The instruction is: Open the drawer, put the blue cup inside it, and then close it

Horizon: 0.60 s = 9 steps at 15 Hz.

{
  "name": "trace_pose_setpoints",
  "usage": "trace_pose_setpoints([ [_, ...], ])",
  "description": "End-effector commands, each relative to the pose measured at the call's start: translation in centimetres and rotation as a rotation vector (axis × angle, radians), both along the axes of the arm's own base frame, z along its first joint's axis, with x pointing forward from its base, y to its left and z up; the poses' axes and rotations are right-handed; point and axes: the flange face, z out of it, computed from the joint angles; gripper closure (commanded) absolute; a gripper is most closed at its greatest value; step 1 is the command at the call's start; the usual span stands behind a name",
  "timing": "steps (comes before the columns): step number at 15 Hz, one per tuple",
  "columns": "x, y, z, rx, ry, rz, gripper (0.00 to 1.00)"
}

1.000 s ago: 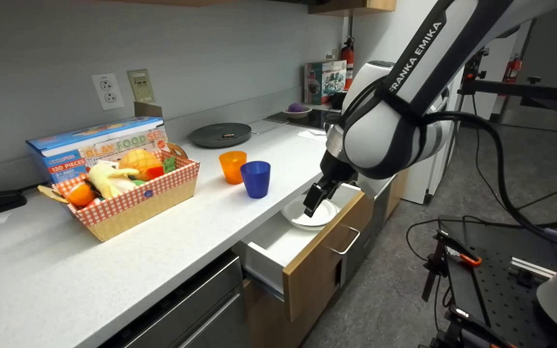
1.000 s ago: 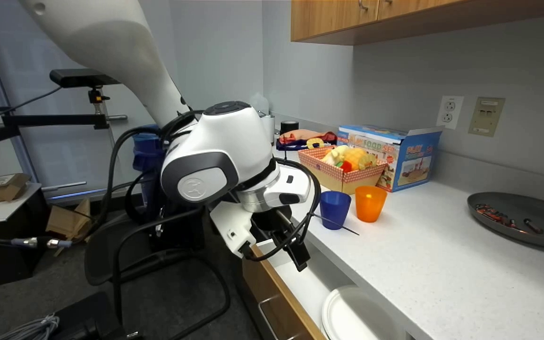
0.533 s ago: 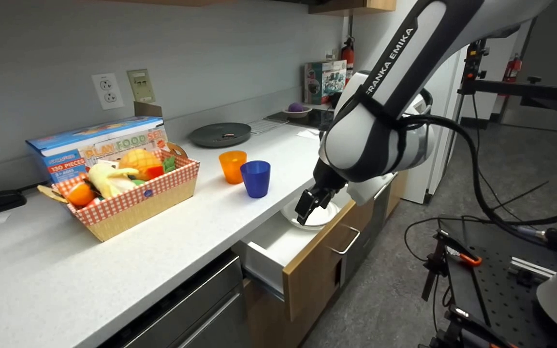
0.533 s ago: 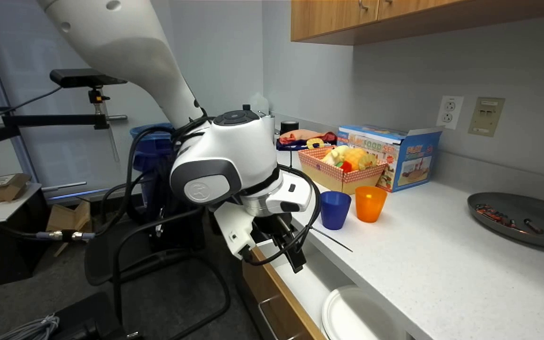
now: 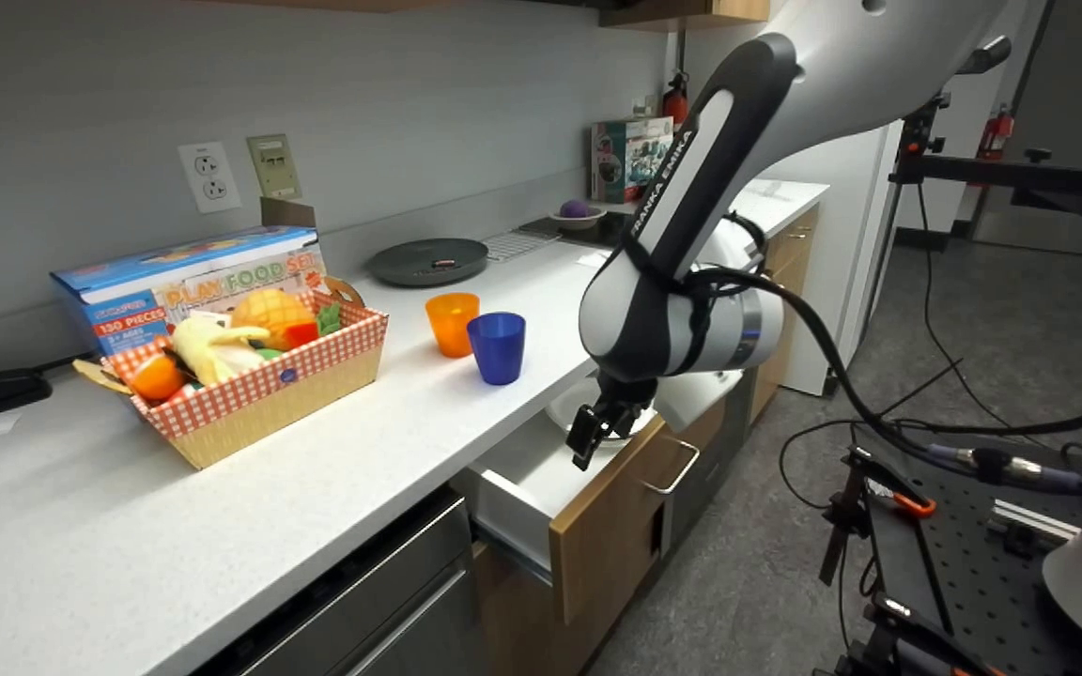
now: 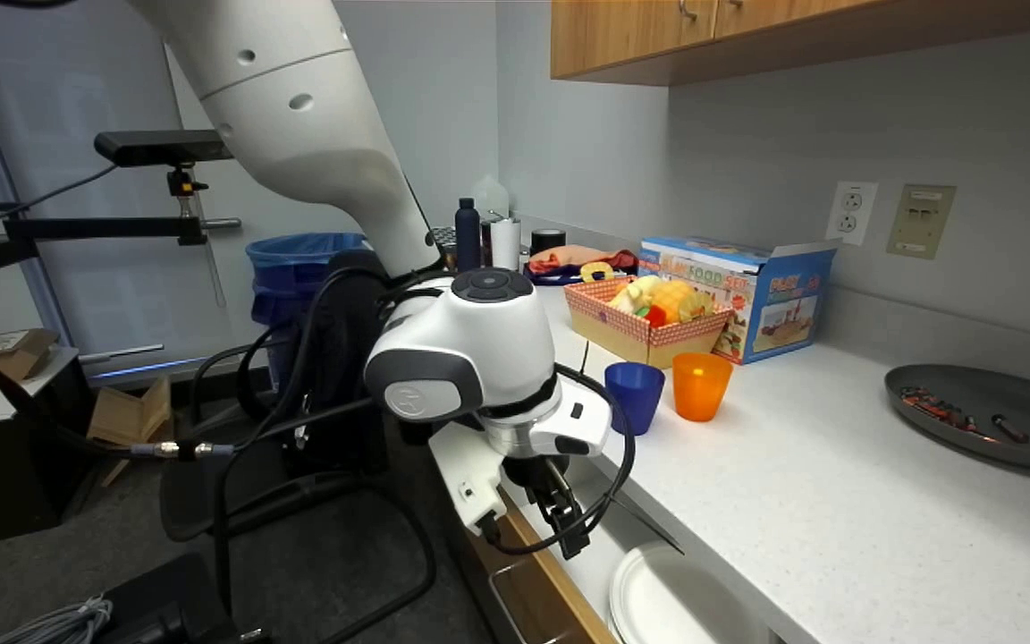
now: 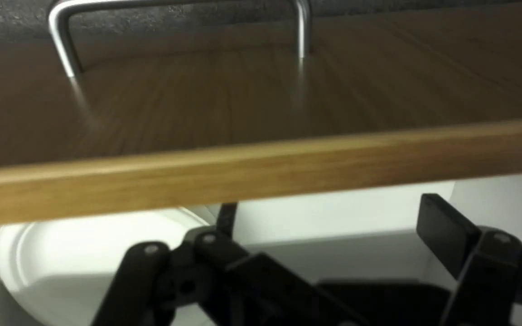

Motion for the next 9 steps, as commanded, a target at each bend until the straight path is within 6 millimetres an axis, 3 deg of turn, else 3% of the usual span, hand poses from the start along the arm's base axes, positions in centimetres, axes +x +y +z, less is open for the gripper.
trace_pose_setpoints([
  [1,0.2,-0.5,-2.9,-0.010,0.039,0.015,0.00],
  [9,-5.1,-1.4,-4.2,-0.071,0.146,0.039,0.00],
])
